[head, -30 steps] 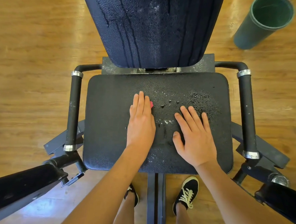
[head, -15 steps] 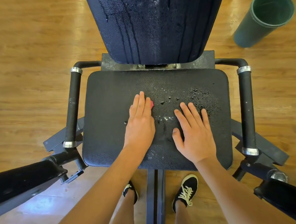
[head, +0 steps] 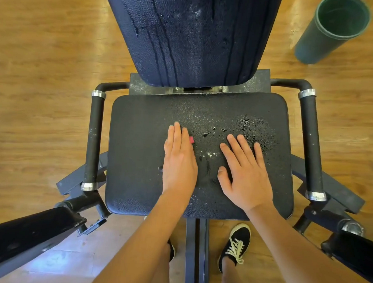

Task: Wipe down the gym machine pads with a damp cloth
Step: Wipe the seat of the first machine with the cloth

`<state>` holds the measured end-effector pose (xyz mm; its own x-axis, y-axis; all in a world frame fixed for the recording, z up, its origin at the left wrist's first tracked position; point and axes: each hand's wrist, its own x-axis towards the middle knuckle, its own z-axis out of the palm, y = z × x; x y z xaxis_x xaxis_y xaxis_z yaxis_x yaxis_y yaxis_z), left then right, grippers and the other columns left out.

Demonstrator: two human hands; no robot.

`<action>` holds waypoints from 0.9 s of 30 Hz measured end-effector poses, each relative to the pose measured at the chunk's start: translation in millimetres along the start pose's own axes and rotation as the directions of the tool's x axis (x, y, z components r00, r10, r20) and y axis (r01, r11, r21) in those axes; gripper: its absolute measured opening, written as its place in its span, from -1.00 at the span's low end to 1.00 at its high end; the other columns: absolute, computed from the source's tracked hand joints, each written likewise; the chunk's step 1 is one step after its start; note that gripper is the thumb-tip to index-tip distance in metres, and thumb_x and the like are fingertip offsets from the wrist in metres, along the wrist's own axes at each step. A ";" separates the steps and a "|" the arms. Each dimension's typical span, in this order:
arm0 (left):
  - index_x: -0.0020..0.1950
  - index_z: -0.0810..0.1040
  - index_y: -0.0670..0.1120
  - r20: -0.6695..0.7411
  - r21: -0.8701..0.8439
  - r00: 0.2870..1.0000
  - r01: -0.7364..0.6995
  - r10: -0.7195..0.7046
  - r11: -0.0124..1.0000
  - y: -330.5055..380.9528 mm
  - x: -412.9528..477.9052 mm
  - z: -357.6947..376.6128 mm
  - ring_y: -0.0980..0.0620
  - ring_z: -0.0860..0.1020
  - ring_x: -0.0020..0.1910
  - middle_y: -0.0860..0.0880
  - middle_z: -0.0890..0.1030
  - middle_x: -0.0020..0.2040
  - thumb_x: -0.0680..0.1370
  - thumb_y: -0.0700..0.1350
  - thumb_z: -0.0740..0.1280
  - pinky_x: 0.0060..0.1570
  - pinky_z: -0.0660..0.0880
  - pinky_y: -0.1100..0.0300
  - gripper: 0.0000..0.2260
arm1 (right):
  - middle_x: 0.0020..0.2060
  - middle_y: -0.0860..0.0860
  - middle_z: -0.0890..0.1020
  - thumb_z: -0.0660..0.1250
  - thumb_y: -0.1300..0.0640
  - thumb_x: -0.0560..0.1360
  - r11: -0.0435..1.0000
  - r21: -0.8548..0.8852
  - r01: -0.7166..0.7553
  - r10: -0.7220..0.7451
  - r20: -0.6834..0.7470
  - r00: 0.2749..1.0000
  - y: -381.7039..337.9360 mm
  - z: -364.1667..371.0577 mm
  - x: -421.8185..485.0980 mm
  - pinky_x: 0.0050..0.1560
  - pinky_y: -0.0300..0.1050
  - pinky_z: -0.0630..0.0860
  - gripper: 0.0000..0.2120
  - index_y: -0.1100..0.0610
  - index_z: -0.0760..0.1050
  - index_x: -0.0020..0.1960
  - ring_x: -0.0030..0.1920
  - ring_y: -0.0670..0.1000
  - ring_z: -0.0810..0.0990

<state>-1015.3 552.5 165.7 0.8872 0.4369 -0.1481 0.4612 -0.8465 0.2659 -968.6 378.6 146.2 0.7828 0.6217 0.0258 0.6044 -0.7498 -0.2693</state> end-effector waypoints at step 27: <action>0.63 0.12 -0.27 -0.011 -0.064 0.999 0.042 -0.043 0.997 1.2 -31.4 2.9 -0.16 -0.01 0.66 -0.23 0.06 0.66 0.71 -0.26 0.10 0.61 -0.05 0.06 -0.53 | 0.59 0.10 0.29 0.12 -0.02 0.62 1.000 0.012 -0.006 0.006 -0.012 1.000 -1.6 0.3 -1.0 0.60 0.29 0.06 -0.47 0.13 0.36 0.55 0.63 0.12 0.13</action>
<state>-1042.7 536.9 167.8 0.8668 0.4759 -0.1491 0.4977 -0.8061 0.3201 -970.3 379.2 146.3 0.7884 0.6142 0.0352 0.5977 -0.7510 -0.2807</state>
